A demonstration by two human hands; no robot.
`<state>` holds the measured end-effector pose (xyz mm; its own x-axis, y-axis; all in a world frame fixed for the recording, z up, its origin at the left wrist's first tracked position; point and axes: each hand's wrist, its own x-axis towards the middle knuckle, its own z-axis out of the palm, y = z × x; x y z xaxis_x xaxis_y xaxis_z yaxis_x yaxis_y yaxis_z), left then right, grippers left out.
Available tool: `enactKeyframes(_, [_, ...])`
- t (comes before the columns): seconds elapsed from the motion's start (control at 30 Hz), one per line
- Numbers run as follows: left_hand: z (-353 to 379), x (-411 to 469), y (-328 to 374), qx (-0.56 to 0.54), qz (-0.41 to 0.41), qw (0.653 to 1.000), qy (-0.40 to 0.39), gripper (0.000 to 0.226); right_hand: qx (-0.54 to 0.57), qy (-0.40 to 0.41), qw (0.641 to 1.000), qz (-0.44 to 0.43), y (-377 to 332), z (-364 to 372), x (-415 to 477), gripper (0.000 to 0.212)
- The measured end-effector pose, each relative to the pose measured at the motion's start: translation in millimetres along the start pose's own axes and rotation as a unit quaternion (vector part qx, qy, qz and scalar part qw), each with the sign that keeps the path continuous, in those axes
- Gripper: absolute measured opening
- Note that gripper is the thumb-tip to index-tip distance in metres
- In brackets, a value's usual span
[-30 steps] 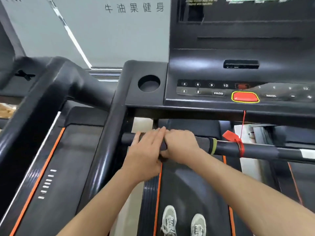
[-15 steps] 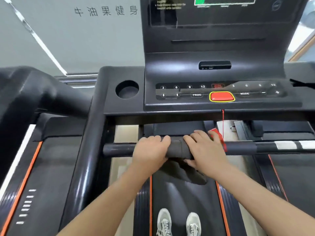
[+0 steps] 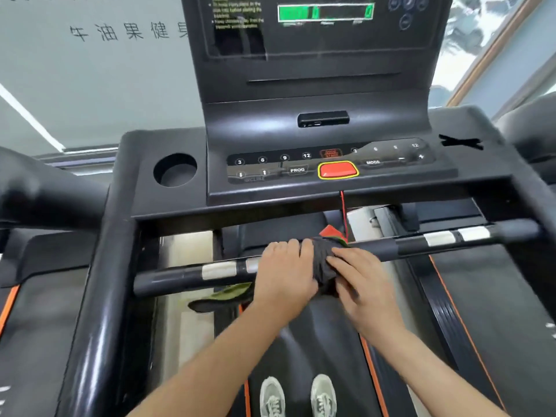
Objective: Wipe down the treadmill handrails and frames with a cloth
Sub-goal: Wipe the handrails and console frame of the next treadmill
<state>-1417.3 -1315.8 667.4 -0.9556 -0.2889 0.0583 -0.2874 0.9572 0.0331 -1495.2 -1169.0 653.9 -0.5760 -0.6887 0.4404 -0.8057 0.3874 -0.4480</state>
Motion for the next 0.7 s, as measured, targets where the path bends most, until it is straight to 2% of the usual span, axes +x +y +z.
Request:
enactKeyframes(0.03, [1.8,9.6,13.7,-0.001,0.002,1.0,0.007,0.058,0.059,0.069,0.99,0.111,-1.9,-4.3,-9.5,0.024])
enactKeyframes(0.07, [1.8,16.8,21.3,0.001,0.004,1.0,0.011,0.058,0.123,0.125,0.955,0.239,-4.0,-5.7,-16.6,0.021])
enactKeyframes(0.1, [0.1,19.9,23.5,0.012,0.008,1.0,0.015,0.059,0.193,0.141,0.905,0.352,-7.0,-5.2,-19.8,0.02])
enactKeyframes(0.13, [-1.5,19.7,21.4,0.022,0.016,0.999,0.017,0.061,0.277,0.117,0.85,0.432,-10.2,-1.5,-20.9,0.018])
enactKeyframes(0.17, [-1.0,16.7,15.2,0.028,0.034,0.999,0.02,0.063,0.338,0.075,0.815,0.464,-11.2,6.2,-21.3,0.016])
enactKeyframes(0.27, [0.2,3.0,-11.4,0.006,0.062,0.997,0.036,0.062,0.354,0.002,0.812,0.465,-15.7,18.4,-12.9,0.019])
enactKeyframes(0.37, [-6.7,-27.6,-47.4,-0.021,-0.007,0.999,0.041,0.054,0.344,-0.074,0.814,0.462,-22.2,13.0,-5.6,0.029])
enactKeyframes(0.43, [-10.4,-56.4,-86.5,-0.061,-0.043,0.996,0.052,0.05,0.362,-0.143,0.816,0.427,-31.7,3.9,0.3,0.023])
enactKeyframes(0.5, [-19.4,-75.6,-114.9,-0.152,-0.074,0.985,0.045,0.037,0.387,-0.163,0.824,0.38,-48.2,-6.6,17.4,0.018])
enactKeyframes(0.6, [-42.0,-73.0,-105.0,-0.296,-0.174,0.937,0.066,0.013,0.44,-0.155,0.821,0.33,-76.0,-20.5,43.1,0.024])
enactKeyframes(0.67, [-65.9,-70.0,-81.0,-0.411,-0.223,0.883,0.05,0.018,0.484,-0.116,0.805,0.322,-87.8,-35.4,57.1,0.039])
enactKeyframes(0.7, [-77.6,-70.4,-69.7,-0.478,-0.223,0.849,0.024,0.021,0.503,-0.099,0.798,0.317,-91.7,-46.2,64.2,0.039])
